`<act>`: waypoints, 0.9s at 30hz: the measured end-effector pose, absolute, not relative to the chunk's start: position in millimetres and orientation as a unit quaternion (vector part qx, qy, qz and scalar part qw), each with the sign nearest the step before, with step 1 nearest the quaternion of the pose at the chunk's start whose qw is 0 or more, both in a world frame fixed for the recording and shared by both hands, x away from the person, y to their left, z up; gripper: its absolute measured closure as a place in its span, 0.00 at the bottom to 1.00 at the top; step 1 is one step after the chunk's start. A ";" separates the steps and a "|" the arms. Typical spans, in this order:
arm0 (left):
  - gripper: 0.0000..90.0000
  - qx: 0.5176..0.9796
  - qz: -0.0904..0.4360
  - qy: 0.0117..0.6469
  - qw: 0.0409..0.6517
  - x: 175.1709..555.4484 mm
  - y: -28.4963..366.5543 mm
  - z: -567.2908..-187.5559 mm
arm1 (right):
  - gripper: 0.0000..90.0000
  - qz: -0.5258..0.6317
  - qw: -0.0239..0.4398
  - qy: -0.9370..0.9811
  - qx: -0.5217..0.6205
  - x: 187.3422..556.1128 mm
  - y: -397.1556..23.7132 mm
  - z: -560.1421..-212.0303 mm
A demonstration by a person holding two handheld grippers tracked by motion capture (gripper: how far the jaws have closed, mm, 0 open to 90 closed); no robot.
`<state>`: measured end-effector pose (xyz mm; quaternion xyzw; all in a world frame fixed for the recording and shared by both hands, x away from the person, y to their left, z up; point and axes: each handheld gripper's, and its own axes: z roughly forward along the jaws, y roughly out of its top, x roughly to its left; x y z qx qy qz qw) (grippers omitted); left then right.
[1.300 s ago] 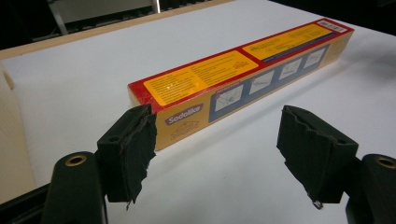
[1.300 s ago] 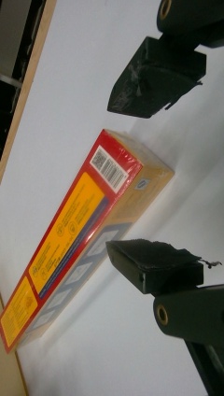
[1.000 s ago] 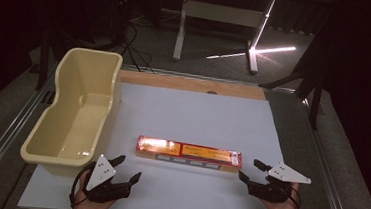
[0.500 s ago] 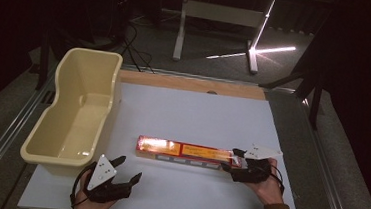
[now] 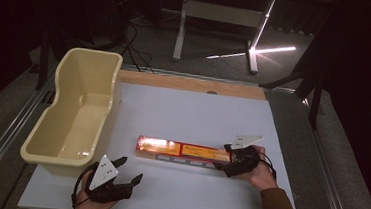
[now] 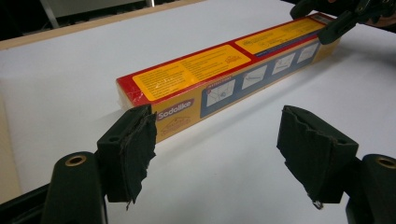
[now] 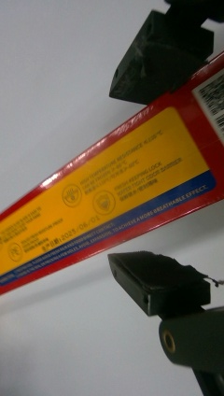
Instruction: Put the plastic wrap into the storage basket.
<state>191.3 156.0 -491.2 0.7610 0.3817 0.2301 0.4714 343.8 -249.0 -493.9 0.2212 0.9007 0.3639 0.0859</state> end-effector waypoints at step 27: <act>0.31 0.759 0.232 0.386 0.470 189.4 155.2 -491.8 | 0.40 0.312 0.118 0.879 0.340 324.9 -268.6 -497.7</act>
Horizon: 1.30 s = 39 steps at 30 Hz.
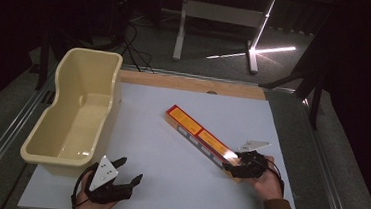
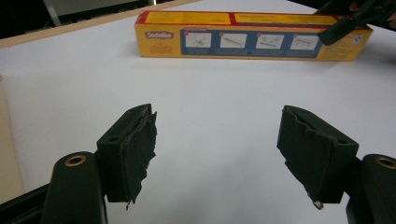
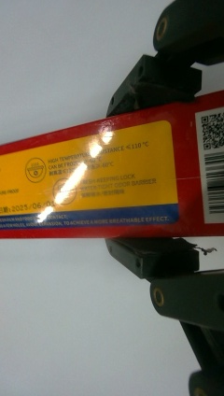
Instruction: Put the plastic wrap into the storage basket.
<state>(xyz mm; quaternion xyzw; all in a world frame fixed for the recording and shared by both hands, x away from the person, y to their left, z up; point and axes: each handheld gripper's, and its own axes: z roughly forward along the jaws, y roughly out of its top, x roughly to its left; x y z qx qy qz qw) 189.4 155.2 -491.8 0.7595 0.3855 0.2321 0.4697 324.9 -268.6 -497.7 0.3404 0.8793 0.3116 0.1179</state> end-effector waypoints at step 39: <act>0.31 0.758 0.228 0.390 0.471 190.6 157.3 -492.4 | 0.25 0.141 0.037 0.934 0.326 409.4 -156.1 -489.0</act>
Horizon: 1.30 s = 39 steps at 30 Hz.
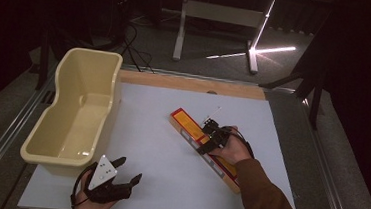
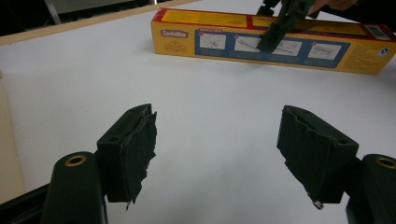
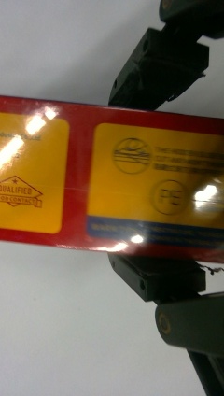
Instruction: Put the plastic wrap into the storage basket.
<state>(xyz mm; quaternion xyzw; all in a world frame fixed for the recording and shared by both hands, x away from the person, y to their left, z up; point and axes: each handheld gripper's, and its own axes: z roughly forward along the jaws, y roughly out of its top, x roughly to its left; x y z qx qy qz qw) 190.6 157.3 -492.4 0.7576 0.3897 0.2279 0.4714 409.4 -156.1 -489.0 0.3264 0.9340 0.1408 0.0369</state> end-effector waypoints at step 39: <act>0.31 0.758 0.229 0.388 0.471 191.1 156.6 -492.4 | 0.46 0.227 -0.061 0.863 0.447 425.9 -137.8 -417.4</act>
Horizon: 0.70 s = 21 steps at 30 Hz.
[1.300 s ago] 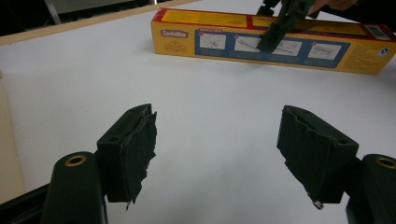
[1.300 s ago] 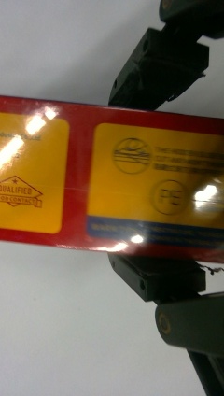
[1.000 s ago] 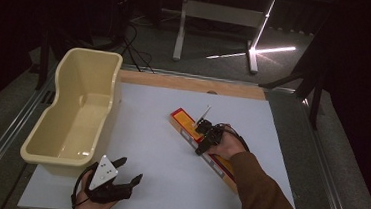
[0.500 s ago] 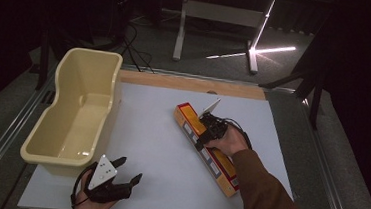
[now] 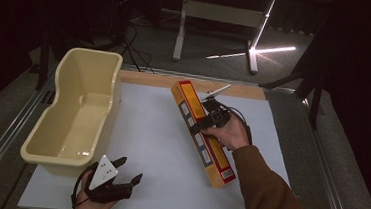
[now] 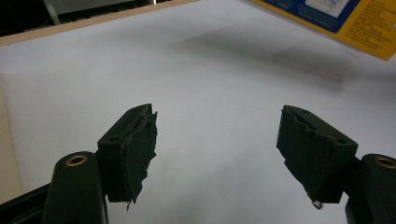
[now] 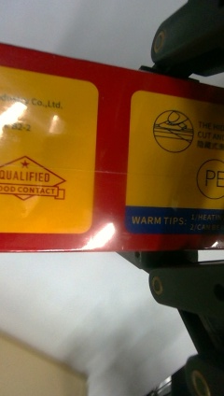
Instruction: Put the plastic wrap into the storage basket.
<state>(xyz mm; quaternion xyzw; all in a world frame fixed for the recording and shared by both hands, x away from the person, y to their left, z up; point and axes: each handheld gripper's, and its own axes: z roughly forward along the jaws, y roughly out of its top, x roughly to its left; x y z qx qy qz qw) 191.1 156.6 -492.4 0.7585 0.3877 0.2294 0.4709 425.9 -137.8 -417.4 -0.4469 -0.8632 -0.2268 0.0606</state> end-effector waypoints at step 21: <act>0.31 0.756 0.230 0.387 0.476 189.6 157.5 -491.4 | 0.46 -0.347 0.113 -0.813 -0.453 422.1 -97.7 -373.3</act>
